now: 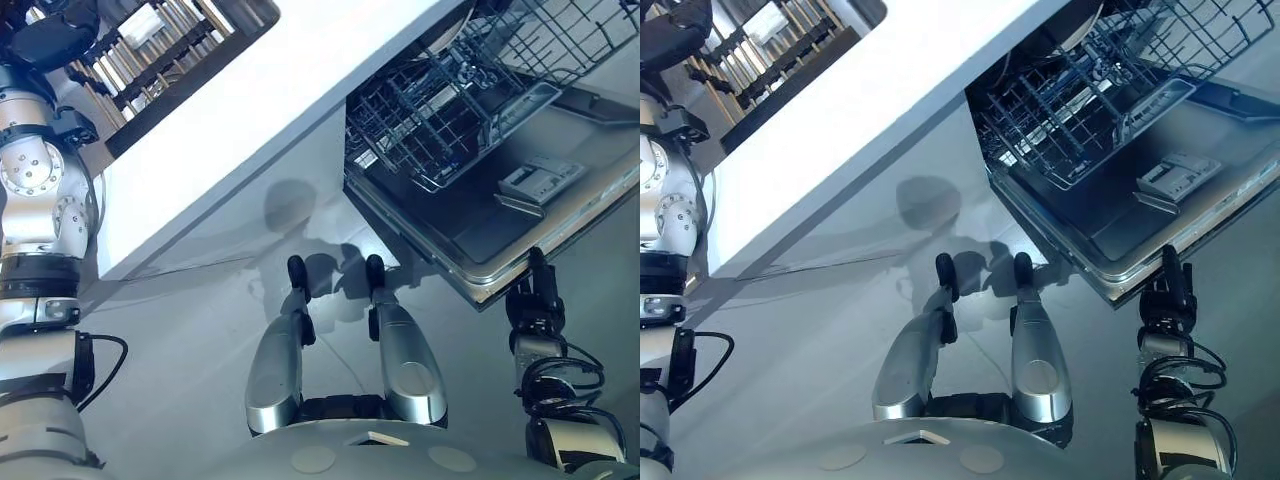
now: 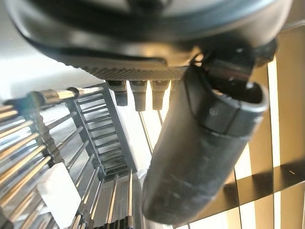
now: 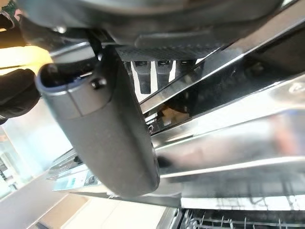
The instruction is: Pick up plates and place into dishwasher.
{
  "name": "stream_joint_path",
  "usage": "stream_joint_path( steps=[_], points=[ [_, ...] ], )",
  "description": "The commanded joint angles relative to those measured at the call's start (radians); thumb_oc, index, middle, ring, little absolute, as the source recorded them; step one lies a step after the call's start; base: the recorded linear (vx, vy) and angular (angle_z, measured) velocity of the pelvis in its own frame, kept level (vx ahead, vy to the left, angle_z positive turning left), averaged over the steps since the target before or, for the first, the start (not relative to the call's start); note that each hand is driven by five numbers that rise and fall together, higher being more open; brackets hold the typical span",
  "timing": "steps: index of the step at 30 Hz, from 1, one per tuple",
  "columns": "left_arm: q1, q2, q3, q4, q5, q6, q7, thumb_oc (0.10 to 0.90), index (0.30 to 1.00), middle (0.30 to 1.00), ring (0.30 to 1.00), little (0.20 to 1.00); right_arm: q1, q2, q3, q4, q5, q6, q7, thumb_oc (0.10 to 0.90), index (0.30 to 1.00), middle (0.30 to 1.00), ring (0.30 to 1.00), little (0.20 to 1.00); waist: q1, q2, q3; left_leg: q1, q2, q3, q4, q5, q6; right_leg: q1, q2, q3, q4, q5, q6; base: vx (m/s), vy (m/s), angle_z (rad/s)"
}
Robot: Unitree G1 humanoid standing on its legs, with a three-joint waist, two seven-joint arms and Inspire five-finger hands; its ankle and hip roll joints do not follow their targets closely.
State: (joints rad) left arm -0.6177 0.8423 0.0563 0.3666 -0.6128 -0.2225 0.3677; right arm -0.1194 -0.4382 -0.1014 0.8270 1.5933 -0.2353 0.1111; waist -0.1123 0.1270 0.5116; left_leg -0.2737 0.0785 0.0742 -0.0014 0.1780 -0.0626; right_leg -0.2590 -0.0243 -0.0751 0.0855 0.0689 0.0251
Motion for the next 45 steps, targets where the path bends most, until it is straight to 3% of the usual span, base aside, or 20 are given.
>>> stream_joint_path(
  steps=[1, 4, 12, 20, 24, 29, 32, 35, 38, 40, 45],
  points=[
    [-0.018, -0.058, 0.008, -0.015, 0.022, -0.163, 0.03, 0.8, 0.9, 0.9, 0.9, 0.9, -0.341, 0.105, 0.271, -0.495, -0.087, 0.132, 0.349, 0.8, 0.9, 0.9, 0.9, 0.9, 0.038, -0.076, 0.008, 0.001, -0.13, 0.039, 0.218, -0.203, 0.061, -0.002, -0.001, -0.005, 0.019, -0.018, 0.019, 0.02, 0.029, -0.09],
    [0.008, -0.077, 0.016, 0.014, 0.042, -0.183, 0.016, 0.8, 0.9, 0.9, 0.9, 0.9, -0.363, 0.128, 0.312, -0.692, -0.154, 0.178, 0.432, 0.8, 0.9, 0.9, 0.9, 0.9, 0.033, -0.084, 0.008, 0.012, -0.132, 0.044, 0.215, -0.201, 0.063, -0.001, -0.002, -0.004, 0.026, -0.021, 0.022, 0.02, 0.045, -0.21],
    [0.036, -0.093, 0.041, 0.061, 0.029, -0.205, -0.018, 0.8, 0.9, 0.9, 0.9, 0.9, -0.455, 0.167, 0.327, -0.996, -0.231, 0.226, 0.532, 0.8, 0.9, 0.9, 0.9, 0.9, 0.03, -0.089, 0.006, 0.04, -0.139, 0.056, 0.214, -0.206, 0.072, 0.014, -0.005, 0.006, 0.033, -0.025, 0.02, 0.02, 0.061, -0.32],
    [0.043, -0.085, 0.053, 0.109, -0.003, -0.203, -0.068, 0.8, 0.9, 0.9, 0.9, 0.9, -0.489, 0.158, 0.306, -1.091, -0.234, 0.228, 0.486, 0.8, 0.9, 0.9, 0.9, 0.9, 0.035, -0.094, -0.021, 0.07, -0.141, 0.059, 0.214, -0.215, 0.074, 0.046, -0.008, 0.009, 0.026, -0.03, 0.018, 0.03, 0.03, -0.01],
    [0.056, -0.087, 0.055, 0.131, -0.014, -0.211, -0.087, 0.8, 0.9, 0.9, 0.9, 0.9, -0.455, 0.172, 0.281, -1.059, -0.243, 0.192, 0.347, 0.8, 0.9, 0.9, 0.9, 0.9, 0.032, -0.098, -0.039, 0.087, -0.141, 0.059, 0.204, -0.217, 0.075, 0.06, -0.008, 0.011, 0.021, -0.031, 0.019, 0.03, 0.022, 0.44],
    [0.139, -0.099, 0.083, 0.113, 0.001, -0.239, -0.107, 0.8, 0.9, 0.9, 0.9, 0.9, -0.321, 0.189, 0.214, -0.921, -0.357, 0.132, 0.168, 0.8, 0.9, 0.9, 0.9, 0.9, 0.022, -0.099, -0.071, 0.121, -0.146, 0.059, 0.173, -0.216, 0.079, 0.083, -0.005, 0.018, 0.014, -0.036, 0.024, 0.04, 0.053, 0.52],
    [0.238, -0.123, 0.115, 0.035, 0.035, -0.242, -0.102, 0.8, 0.9, 0.9, 0.9, 0.9, -0.198, 0.165, 0.176, -0.85, -0.389, 0.132, 0.137, 0.8, 0.9, 0.9, 0.9, 0.9, 0.017, -0.099, -0.097, 0.152, -0.149, 0.061, 0.146, -0.216, 0.084, 0.105, -0.002, 0.022, 0.004, -0.042, 0.027, 0.05, 0.076, 0.42],
    [0.352, -0.169, 0.143, -0.069, 0.088, -0.241, -0.087, 0.8, 0.9, 0.9, 0.9, 0.9, -0.05, 0.149, 0.143, -0.748, -0.389, 0.119, 0.183, 0.8, 0.9, 0.9, 0.9, 0.9, 0.017, -0.101, -0.13, 0.194, -0.154, 0.053, 0.11, -0.214, 0.092, 0.142, 0.008, 0.025, -0.006, -0.054, 0.028, 0.07, 0.063, 0.07],
    [0.386, -0.184, 0.152, -0.109, 0.097, -0.233, -0.087, 0.8, 0.9, 0.9, 0.9, 0.9, 0.003, 0.135, 0.131, -0.687, -0.397, 0.089, 0.176, 0.8, 0.9, 0.9, 0.9, 0.9, 0.019, -0.102, -0.147, 0.215, -0.154, 0.045, 0.09, -0.211, 0.095, 0.159, 0.013, 0.025, -0.007, -0.061, 0.027, 0.05, 0.033, 0.03],
    [0.415, -0.195, 0.165, -0.144, 0.11, -0.215, -0.091, 0.8, 0.9, 0.9, 0.9, 0.9, 0.058, 0.128, 0.11, -0.618, -0.466, 0.035, 0.155, 0.8, 0.9, 0.9, 0.9, 0.9, 0.019, -0.103, -0.175, 0.244, -0.152, 0.034, 0.058, -0.205, 0.098, 0.181, 0.019, 0.021, -0.007, -0.071, 0.028, 0.06, 0.028, 0.05],
    [0.443, -0.202, 0.165, -0.183, 0.188, -0.175, -0.085, 0.8, 0.9, 0.9, 0.9, 0.9, 0.123, 0.145, 0.066, -0.554, -0.703, -0.126, -0.011, 0.8, 0.9, 0.9, 0.9, 0.9, 0.014, -0.101, -0.235, 0.3, -0.144, 0.016, -0.016, -0.186, 0.098, 0.221, 0.034, 0.012, -0.008, -0.089, 0.028, 0.04, 0.012, 0.1]
  ],
)
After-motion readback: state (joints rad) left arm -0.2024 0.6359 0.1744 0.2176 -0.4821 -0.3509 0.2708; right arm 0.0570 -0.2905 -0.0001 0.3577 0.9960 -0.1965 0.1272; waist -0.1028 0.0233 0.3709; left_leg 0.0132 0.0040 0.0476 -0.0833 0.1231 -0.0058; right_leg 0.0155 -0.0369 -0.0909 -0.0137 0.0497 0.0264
